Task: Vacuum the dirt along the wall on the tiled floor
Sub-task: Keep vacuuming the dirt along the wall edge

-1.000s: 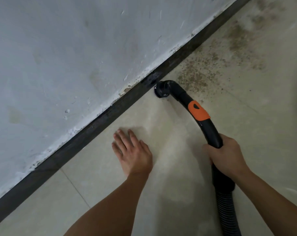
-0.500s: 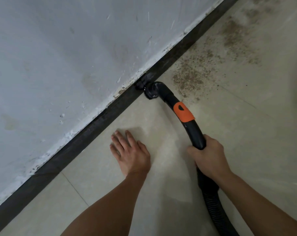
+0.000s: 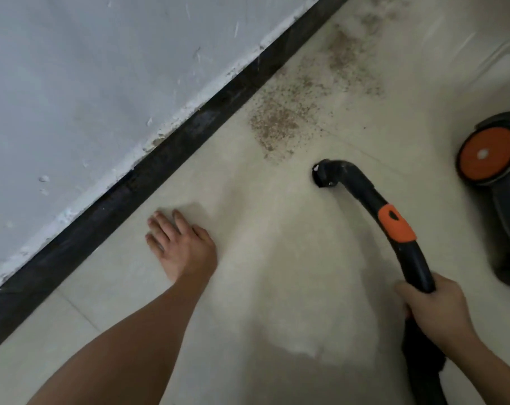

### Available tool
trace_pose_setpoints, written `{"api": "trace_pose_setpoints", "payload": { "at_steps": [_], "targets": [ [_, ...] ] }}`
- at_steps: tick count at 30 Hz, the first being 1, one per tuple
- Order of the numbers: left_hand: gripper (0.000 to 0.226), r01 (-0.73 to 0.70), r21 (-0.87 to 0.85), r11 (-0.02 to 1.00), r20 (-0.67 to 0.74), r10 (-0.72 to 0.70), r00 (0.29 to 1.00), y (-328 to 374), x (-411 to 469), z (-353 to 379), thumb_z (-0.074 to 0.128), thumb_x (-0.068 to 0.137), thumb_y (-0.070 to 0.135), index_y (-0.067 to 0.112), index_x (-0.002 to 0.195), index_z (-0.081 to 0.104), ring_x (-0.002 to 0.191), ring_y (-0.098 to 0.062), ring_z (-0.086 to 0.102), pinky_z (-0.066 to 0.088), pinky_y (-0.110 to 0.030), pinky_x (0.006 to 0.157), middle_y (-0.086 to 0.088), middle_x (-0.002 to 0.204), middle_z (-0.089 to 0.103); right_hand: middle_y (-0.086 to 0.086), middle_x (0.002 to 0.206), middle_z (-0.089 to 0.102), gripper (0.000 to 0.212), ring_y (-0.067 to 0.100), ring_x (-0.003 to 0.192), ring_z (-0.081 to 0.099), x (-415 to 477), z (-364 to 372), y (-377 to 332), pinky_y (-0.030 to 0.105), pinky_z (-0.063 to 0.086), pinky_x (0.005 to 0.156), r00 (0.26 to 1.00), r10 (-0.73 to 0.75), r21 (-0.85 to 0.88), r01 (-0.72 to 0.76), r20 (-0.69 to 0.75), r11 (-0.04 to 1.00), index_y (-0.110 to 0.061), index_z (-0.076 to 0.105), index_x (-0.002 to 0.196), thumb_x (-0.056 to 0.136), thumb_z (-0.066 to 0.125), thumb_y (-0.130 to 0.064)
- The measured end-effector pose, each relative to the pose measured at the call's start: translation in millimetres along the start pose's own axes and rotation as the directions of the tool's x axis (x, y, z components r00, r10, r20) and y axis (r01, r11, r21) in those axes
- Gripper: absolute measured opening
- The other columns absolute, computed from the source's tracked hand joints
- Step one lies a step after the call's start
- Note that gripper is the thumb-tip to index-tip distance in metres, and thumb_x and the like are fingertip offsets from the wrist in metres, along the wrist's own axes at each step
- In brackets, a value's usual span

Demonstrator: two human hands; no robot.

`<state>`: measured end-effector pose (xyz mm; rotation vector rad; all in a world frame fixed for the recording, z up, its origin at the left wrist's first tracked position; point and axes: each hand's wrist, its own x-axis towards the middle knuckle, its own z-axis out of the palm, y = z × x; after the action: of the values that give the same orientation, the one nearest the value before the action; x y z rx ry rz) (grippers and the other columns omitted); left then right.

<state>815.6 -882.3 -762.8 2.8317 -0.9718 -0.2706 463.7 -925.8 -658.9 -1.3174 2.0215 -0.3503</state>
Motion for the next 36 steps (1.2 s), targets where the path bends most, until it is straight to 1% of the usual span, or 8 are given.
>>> {"api": "trace_pose_setpoints", "payload": {
  "at_steps": [3, 7, 12, 17, 22, 27, 30, 36],
  "targets": [
    [0.058, -0.01, 0.009, 1.0, 0.001, 0.01, 1.0, -1, -1, 0, 0.03, 0.099, 0.031, 0.005, 0.15, 0.024, 0.147, -0.038, 0.004, 0.002, -0.051, 0.119, -0.025, 0.159, 0.009, 0.018, 0.058, 0.059, 0.019, 0.025, 0.05, 0.053, 12, 19, -18, 0.034, 0.046, 0.053, 0.996, -0.086, 0.057, 0.088, -0.037, 0.994, -0.003, 0.057, 0.067, 0.078, 0.072, -0.008],
    [0.058, -0.013, 0.068, 0.998, 0.033, 0.011, 0.999, 0, -6, -3, 0.026, 0.099, 0.03, 0.006, 0.152, 0.02, 0.147, -0.041, 0.002, 0.002, -0.053, 0.119, -0.024, 0.159, 0.006, 0.008, 0.061, 0.061, 0.014, 0.022, 0.053, 0.057, -1, 49, -35, 0.027, 0.042, 0.047, 0.965, -0.232, -0.016, 0.235, 0.12, 0.972, -0.015, 0.058, 0.071, 0.075, 0.071, -0.016],
    [0.053, -0.357, 0.043, 0.933, 0.052, 0.355, 0.933, 23, 17, -13, 0.031, 0.099, 0.026, 0.009, 0.149, 0.024, 0.148, -0.035, 0.005, 0.004, -0.046, 0.121, -0.02, 0.159, 0.01, 0.011, 0.06, 0.063, 0.011, 0.024, 0.053, 0.061, 17, 44, -44, 0.027, 0.043, 0.047, 0.977, -0.212, 0.013, 0.212, -0.014, 0.977, -0.01, 0.062, 0.074, 0.077, 0.071, -0.016],
    [0.051, -0.008, -0.079, 0.997, -0.008, 0.007, 1.0, 81, 30, 3, 0.032, 0.098, 0.027, 0.003, 0.143, 0.033, 0.147, -0.037, 0.008, 0.002, -0.052, 0.119, -0.022, 0.158, 0.014, 0.011, 0.056, 0.063, 0.013, 0.022, 0.046, 0.059, 15, 53, -51, 0.025, 0.043, 0.042, 0.957, -0.27, -0.024, 0.274, 0.11, 0.961, -0.01, 0.06, 0.072, 0.076, 0.07, -0.015],
    [0.055, -0.008, -0.01, 1.0, -0.038, 0.007, 0.999, 85, 29, 16, 0.027, 0.099, 0.03, 0.004, 0.147, 0.027, 0.147, -0.04, 0.005, 0.002, -0.055, 0.118, -0.024, 0.159, 0.01, 0.016, 0.059, 0.062, 0.015, 0.027, 0.048, 0.058, 37, 52, -63, 0.032, 0.047, 0.047, 0.969, -0.247, 0.016, 0.246, 0.033, 0.969, -0.006, 0.058, 0.071, 0.077, 0.071, -0.012],
    [0.058, -0.003, 0.008, 1.0, 0.01, 0.002, 1.0, 85, 28, 13, 0.024, 0.099, 0.033, 0.006, 0.151, 0.022, 0.147, -0.04, 0.001, 0.0, -0.054, 0.118, -0.024, 0.159, 0.006, 0.01, 0.055, 0.056, 0.02, 0.021, 0.045, 0.049, 44, 56, -82, 0.03, 0.04, 0.045, 0.961, -0.253, -0.015, 0.256, 0.114, 0.966, -0.006, 0.055, 0.068, 0.077, 0.072, -0.009],
    [0.06, -0.003, -0.007, 1.0, 0.004, 0.003, 1.0, 85, 31, 15, 0.023, 0.098, 0.033, 0.005, 0.15, 0.026, 0.147, -0.041, 0.005, 0.003, -0.056, 0.118, -0.025, 0.159, 0.01, 0.015, 0.059, 0.058, 0.018, 0.025, 0.049, 0.051, 61, 59, -100, 0.03, 0.041, 0.046, 0.967, -0.243, 0.0, 0.244, 0.074, 0.97, -0.002, 0.056, 0.071, 0.079, 0.071, -0.01],
    [0.062, 0.0, -0.026, 1.0, -0.036, -0.001, 0.999, 85, 32, 20, 0.022, 0.094, 0.033, 0.001, 0.143, 0.041, 0.143, -0.045, 0.02, 0.016, -0.06, 0.115, -0.029, 0.153, 0.026, 0.014, 0.061, 0.061, 0.017, 0.027, 0.052, 0.056, 77, 75, -127, 0.03, 0.044, 0.048, 0.948, -0.269, -0.009, 0.274, 0.168, 0.962, -0.011, 0.056, 0.07, 0.077, 0.072, -0.013]
  ]
}}
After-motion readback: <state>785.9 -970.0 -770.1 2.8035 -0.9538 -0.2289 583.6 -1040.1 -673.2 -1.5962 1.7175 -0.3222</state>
